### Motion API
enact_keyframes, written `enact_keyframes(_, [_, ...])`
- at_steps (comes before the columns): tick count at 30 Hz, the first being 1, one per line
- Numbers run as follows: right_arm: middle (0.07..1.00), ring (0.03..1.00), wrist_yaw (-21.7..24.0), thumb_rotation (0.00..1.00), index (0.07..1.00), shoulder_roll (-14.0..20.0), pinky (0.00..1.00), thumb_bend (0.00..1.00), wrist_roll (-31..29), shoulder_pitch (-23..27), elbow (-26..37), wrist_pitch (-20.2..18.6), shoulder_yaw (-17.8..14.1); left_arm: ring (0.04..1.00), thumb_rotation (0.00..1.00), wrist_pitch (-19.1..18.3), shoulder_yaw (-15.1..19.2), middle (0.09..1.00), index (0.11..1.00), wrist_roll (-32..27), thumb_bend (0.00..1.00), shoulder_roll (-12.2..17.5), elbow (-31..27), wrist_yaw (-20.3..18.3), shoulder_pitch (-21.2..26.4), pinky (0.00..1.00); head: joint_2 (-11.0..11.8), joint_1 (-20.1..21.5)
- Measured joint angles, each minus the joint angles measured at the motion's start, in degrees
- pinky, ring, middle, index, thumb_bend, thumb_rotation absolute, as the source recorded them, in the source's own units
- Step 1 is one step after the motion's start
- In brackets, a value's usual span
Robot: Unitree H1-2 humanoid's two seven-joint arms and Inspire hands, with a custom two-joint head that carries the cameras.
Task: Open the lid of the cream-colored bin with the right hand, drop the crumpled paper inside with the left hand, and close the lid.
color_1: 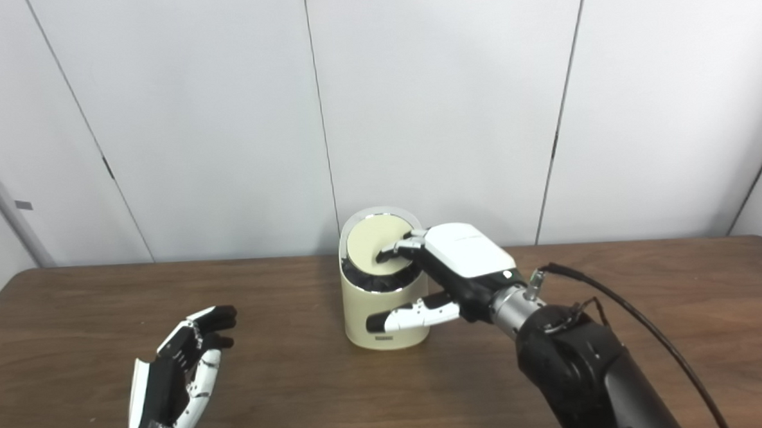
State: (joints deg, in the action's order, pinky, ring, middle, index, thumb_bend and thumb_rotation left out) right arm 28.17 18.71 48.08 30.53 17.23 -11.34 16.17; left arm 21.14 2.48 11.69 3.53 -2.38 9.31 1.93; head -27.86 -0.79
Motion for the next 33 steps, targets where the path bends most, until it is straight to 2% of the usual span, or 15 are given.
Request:
enact_keyframes(9, [0.827, 0.926, 1.22, 0.95, 0.811, -0.06, 0.91, 0.9, 0.01, 0.51, 1.35, -1.57, -0.99, 0.716, 0.64, 0.05, -0.01, 0.732, 0.714, 1.04, 0.29, -0.01, 0.49, -0.02, 0.03, 0.62, 0.26, 0.09])
enact_keyframes(17, [0.811, 0.906, 0.82, 0.96, 0.797, -0.15, 0.88, 0.89, -0.21, -0.08, 2.16, -1.67, -1.26, 0.716, 0.63, 0.05, -0.01, 0.732, 0.711, 1.1, 0.28, -0.16, 0.48, -0.05, 0.05, 0.61, 0.35, 0.0])
enact_keyframes(20, [0.826, 0.872, -1.66, 0.93, 0.812, -1.06, 0.82, 0.82, -2.45, -2.62, 3.28, -1.48, -3.71, 0.715, 0.62, 0.05, -0.01, 0.731, 0.712, 1.1, 0.28, -0.37, 0.48, -0.09, 0.05, 0.61, 0.26, 0.0])
enact_keyframes(22, [0.83, 0.847, -5.07, 0.87, 0.813, -2.43, 0.78, 0.75, -5.49, -5.47, 4.26, -0.77, -6.31, 0.716, 0.62, 0.05, 0.06, 0.732, 0.713, 1.05, 0.28, -0.37, 0.48, -0.11, 0.05, 0.62, 0.18, -0.09])
enact_keyframes(24, [0.813, 0.797, -10.14, 0.79, 0.792, -4.29, 0.69, 0.62, -9.19, -8.92, 4.22, 1.71, -9.47, 0.718, 0.62, 0.06, 0.1, 0.734, 0.715, 0.96, 0.28, -0.37, 0.48, -0.17, 0.08, 0.62, 0.26, 0.0])
enact_keyframes(27, [0.802, 0.76, -18.67, 0.69, 0.778, -6.89, 0.64, 0.49, -13.55, -14.28, 3.37, 6.93, -13.45, 0.722, 0.63, 0.09, 0.35, 0.734, 0.714, 0.95, 0.29, -0.3, 0.48, -0.2, 0.07, 0.62, 0.18, 0.52])
enact_keyframes(30, [0.812, 0.788, -25.65, 0.67, 0.788, -7.8, 0.67, 0.34, -18.35, -18.33, -1.42, 14.98, -16.09, 0.736, 0.65, 0.09, 0.67, 0.742, 0.714, 0.89, 0.32, -0.22, 0.49, -0.23, 0.07, 0.63, 0.35, 0.7])
enact_keyframes(33, [0.802, 0.791, -30.19, 0.63, 0.778, -7.91, 0.69, 0.29, -23.5, -21.1, -7.65, 23.94, -17.71, 0.731, 0.66, 0.09, 0.87, 0.74, 0.712, 0.87, 0.3, -0.04, 0.49, -0.32, 0.06, 0.63, 0.35, 0.35])
